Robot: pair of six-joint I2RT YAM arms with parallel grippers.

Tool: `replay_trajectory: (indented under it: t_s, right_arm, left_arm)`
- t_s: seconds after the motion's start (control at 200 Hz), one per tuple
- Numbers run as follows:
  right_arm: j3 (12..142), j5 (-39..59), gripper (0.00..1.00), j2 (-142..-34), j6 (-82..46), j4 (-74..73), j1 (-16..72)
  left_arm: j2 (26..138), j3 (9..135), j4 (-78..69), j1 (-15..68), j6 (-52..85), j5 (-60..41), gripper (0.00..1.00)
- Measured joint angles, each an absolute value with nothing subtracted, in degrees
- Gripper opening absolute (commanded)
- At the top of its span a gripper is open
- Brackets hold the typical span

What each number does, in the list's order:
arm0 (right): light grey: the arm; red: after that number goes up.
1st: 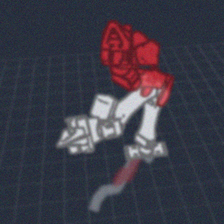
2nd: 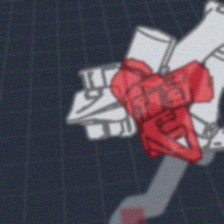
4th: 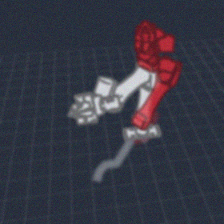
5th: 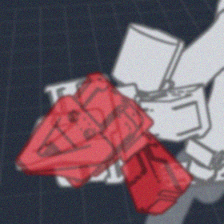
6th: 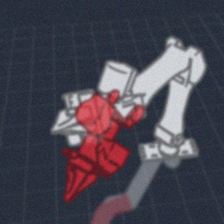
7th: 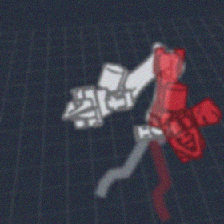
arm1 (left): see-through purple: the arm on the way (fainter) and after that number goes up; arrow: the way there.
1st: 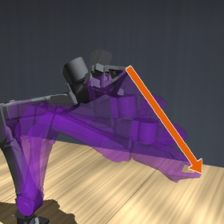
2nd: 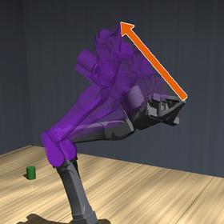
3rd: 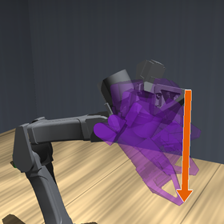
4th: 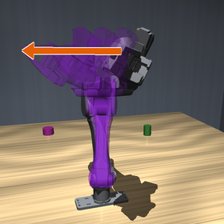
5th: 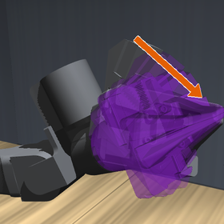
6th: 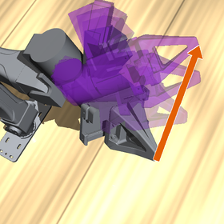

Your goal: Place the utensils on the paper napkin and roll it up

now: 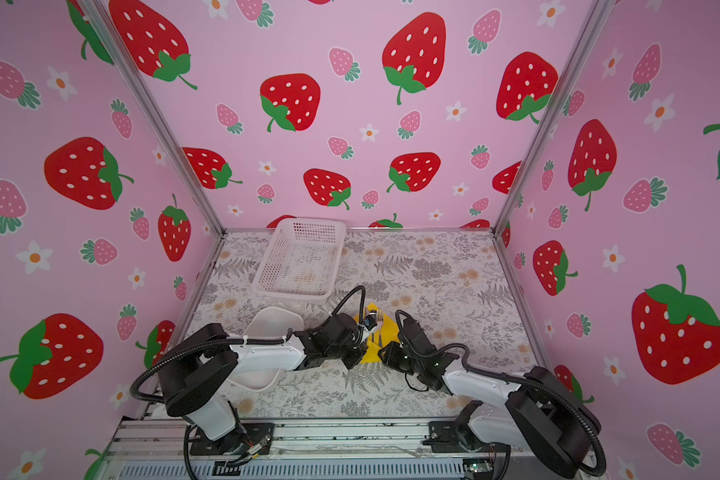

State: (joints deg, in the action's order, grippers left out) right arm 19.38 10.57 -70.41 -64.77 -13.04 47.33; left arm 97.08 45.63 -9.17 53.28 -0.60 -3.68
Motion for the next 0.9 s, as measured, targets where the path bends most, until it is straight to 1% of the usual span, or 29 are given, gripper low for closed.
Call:
replay_trajectory:
  t_s: [0.075,0.11,0.22,0.4,0.54,0.74,0.9]
  right_arm:
    - [19.9,10.8,0.25,-71.7,-64.8,-14.0,47.3]
    - [20.1,10.8,0.23,-72.1,-64.8,-14.3,47.3]
    - [20.2,10.7,0.22,-73.7,-64.9,-14.6,47.3]
    - [20.2,9.3,0.22,-75.1,-66.5,-14.6,47.3]
    - [19.9,7.9,0.22,-75.1,-68.3,-14.9,47.2]
    - [19.2,7.1,0.22,-75.1,-70.6,-15.6,47.2]
    - [18.5,6.9,0.21,-75.1,-72.6,-16.8,47.2]
  left_arm:
    - [97.1,45.8,-9.2,53.2,-0.6,-3.7,0.12]
    - [97.1,45.8,-9.2,53.1,-0.6,-3.7,0.12]
    - [97.2,46.1,-9.2,53.1,-0.6,-4.1,0.13]
    - [97.3,46.1,-9.1,53.1,-0.1,-4.2,0.31]
    - [95.9,46.1,-8.1,53.0,0.6,-4.0,0.38]
    - [88.7,46.0,-5.7,52.9,4.4,-3.8,0.4]
    - [86.1,45.9,-2.3,52.3,11.0,-6.3,0.33]
